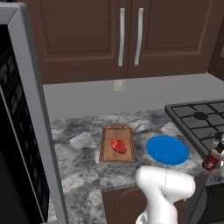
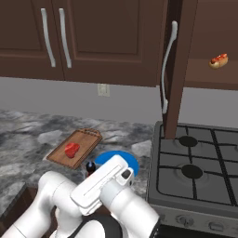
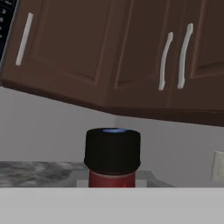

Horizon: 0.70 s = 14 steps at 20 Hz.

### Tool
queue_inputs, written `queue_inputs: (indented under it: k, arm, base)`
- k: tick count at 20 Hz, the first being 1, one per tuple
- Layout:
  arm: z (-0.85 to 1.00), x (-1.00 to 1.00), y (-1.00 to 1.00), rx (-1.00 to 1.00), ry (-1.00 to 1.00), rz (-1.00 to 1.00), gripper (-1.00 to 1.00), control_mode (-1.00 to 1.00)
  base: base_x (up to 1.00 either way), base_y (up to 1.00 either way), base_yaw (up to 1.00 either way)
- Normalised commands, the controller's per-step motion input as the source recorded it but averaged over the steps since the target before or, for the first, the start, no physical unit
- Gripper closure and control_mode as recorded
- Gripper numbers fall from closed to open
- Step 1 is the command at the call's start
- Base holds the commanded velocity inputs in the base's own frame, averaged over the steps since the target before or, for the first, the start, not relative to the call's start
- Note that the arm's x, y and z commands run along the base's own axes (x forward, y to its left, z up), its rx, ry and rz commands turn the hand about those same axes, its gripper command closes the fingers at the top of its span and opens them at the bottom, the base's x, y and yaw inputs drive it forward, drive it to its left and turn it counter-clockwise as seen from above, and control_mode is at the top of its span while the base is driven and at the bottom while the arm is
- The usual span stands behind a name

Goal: Pick the steak from the plate and place it on the cutting board. Then pick the condiment bottle from the cabinet and place it next to the cutting board.

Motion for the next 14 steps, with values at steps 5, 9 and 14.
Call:
queue_inputs:
  k: [5, 9, 14]
  arm:
    - [-0.25, 0.19, 0.02, 0.0, -0.02, 0.0, 1.0, -1.0]
    - [-0.17, 0.19, 0.0, 0.0, 0.0, 0.0, 1.0, -1.0]
    - [-0.13, 0.17, -0.02, 0.0, 0.0, 0.0, 1.0, -1.0]
  base:
    - [0.0, 0.0, 0.0]
    - [0.0, 0.0, 0.0]
    - [0.0, 0.0, 0.0]
